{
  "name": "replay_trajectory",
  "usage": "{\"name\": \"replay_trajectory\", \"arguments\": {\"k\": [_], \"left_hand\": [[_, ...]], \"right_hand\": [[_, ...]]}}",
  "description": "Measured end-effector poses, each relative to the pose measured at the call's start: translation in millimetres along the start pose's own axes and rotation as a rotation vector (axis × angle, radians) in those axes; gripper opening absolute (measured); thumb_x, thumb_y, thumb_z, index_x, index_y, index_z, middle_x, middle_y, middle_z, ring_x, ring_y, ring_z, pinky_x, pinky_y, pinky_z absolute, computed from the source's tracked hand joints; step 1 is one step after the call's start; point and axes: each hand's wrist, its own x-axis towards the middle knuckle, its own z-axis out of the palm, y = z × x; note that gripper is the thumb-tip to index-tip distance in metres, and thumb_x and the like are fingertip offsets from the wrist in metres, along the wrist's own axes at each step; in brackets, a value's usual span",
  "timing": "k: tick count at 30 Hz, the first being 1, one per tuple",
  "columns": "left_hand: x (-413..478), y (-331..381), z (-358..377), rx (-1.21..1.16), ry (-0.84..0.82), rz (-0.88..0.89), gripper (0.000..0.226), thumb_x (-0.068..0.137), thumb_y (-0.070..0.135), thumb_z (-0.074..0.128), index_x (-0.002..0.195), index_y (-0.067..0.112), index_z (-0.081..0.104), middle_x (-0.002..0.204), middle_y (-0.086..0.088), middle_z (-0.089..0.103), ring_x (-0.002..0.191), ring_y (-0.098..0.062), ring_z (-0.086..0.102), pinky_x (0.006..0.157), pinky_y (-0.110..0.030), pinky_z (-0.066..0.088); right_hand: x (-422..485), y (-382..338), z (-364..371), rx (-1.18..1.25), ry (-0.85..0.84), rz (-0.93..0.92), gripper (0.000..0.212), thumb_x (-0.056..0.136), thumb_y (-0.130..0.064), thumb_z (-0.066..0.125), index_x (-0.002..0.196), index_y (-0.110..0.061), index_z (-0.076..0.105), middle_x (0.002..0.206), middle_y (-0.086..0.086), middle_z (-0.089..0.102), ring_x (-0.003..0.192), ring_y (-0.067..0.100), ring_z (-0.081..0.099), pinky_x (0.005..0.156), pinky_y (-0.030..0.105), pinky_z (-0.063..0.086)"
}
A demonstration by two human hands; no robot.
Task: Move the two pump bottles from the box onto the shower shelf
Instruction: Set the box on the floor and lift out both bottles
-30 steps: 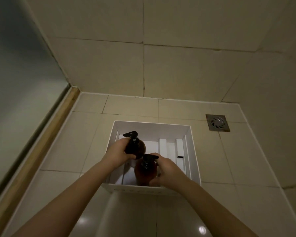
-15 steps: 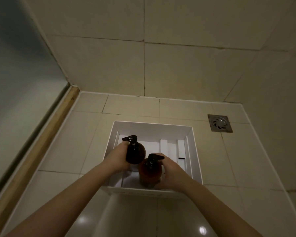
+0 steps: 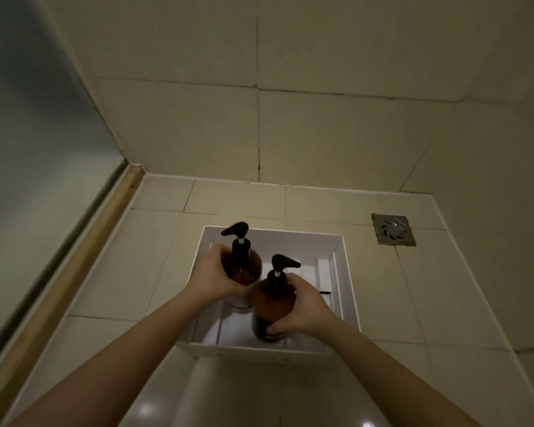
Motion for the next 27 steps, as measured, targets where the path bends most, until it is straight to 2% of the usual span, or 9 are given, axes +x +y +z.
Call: {"name": "replay_trajectory", "arguments": {"k": [3, 5, 7, 10, 16, 19, 22, 24, 27], "left_hand": [[-5, 21, -22, -0.187, 0.074, 0.025, 0.079, 0.038, 0.033, 0.092, 0.105, 0.021, 0.051, 0.098, 0.009, 0.062, 0.092, -0.004, 0.061, 0.069, -0.015, 0.047], [-9, 42, -45, -0.253, 0.098, 0.057, 0.081, 0.037, 0.034, 0.091, 0.108, 0.023, 0.053, 0.102, 0.008, 0.063, 0.095, -0.005, 0.061, 0.073, -0.019, 0.049], [-15, 69, -71, -0.292, 0.108, 0.108, 0.078, 0.038, 0.036, 0.09, 0.108, 0.03, 0.056, 0.103, 0.011, 0.065, 0.097, -0.002, 0.06, 0.077, -0.02, 0.049], [-28, 110, -107, -0.334, 0.124, 0.19, 0.074, 0.041, 0.036, 0.09, 0.109, 0.038, 0.06, 0.105, 0.014, 0.068, 0.101, 0.0, 0.06, 0.082, -0.024, 0.049], [-48, 151, -148, -0.424, 0.15, 0.207, 0.079, 0.047, 0.027, 0.09, 0.12, 0.028, 0.059, 0.116, 0.004, 0.067, 0.112, -0.018, 0.059, 0.094, -0.045, 0.05], [-51, 163, -157, -0.407, 0.158, 0.211, 0.076, 0.05, 0.02, 0.089, 0.119, 0.027, 0.06, 0.114, 0.005, 0.067, 0.113, -0.018, 0.058, 0.095, -0.046, 0.048], [-52, 185, -173, -0.428, 0.16, 0.202, 0.078, 0.048, 0.022, 0.089, 0.12, 0.028, 0.06, 0.114, 0.006, 0.067, 0.113, -0.017, 0.058, 0.095, -0.046, 0.048], [-56, 208, -190, -0.449, 0.159, 0.193, 0.078, 0.047, 0.022, 0.09, 0.12, 0.028, 0.061, 0.113, 0.006, 0.068, 0.111, -0.016, 0.059, 0.095, -0.046, 0.049], [-65, 255, -224, -0.46, 0.132, 0.195, 0.081, 0.043, 0.025, 0.091, 0.119, 0.026, 0.062, 0.111, 0.005, 0.07, 0.109, -0.015, 0.061, 0.093, -0.043, 0.05]], "right_hand": [[-9, -23, -23, 0.111, 0.036, -0.026, 0.079, 0.049, -0.027, 0.088, 0.114, -0.037, 0.045, 0.107, -0.023, 0.049, 0.103, 0.007, 0.052, 0.075, 0.016, 0.046], [-16, -47, -44, 0.187, 0.074, -0.041, 0.078, 0.051, -0.026, 0.088, 0.117, -0.035, 0.047, 0.112, -0.019, 0.052, 0.104, 0.004, 0.052, 0.076, 0.016, 0.046], [-22, -77, -68, 0.269, 0.13, -0.074, 0.076, 0.053, -0.023, 0.088, 0.117, -0.033, 0.051, 0.114, -0.015, 0.056, 0.103, 0.002, 0.053, 0.076, 0.017, 0.045], [-33, -124, -108, 0.337, 0.225, -0.155, 0.067, 0.056, -0.022, 0.088, 0.11, -0.038, 0.052, 0.109, -0.018, 0.058, 0.098, -0.003, 0.053, 0.072, 0.015, 0.042], [-50, -175, -155, 0.288, 0.281, -0.233, 0.071, 0.059, -0.02, 0.087, 0.119, -0.029, 0.051, 0.113, -0.012, 0.058, 0.102, 0.004, 0.055, 0.076, 0.019, 0.045], [-53, -187, -165, 0.244, 0.282, -0.236, 0.067, 0.056, -0.022, 0.089, 0.112, -0.033, 0.054, 0.111, -0.013, 0.06, 0.102, 0.004, 0.056, 0.074, 0.018, 0.045], [-57, -208, -182, 0.255, 0.302, -0.239, 0.065, 0.055, -0.02, 0.09, 0.108, -0.034, 0.056, 0.109, -0.012, 0.063, 0.101, 0.006, 0.059, 0.072, 0.018, 0.046], [-63, -232, -200, 0.271, 0.319, -0.239, 0.065, 0.055, -0.017, 0.09, 0.11, -0.03, 0.057, 0.108, -0.01, 0.064, 0.1, 0.008, 0.061, 0.071, 0.019, 0.047], [-77, -281, -233, 0.266, 0.309, -0.24, 0.064, 0.055, -0.018, 0.089, 0.107, -0.034, 0.056, 0.108, -0.011, 0.063, 0.099, 0.006, 0.059, 0.07, 0.019, 0.046]]}}
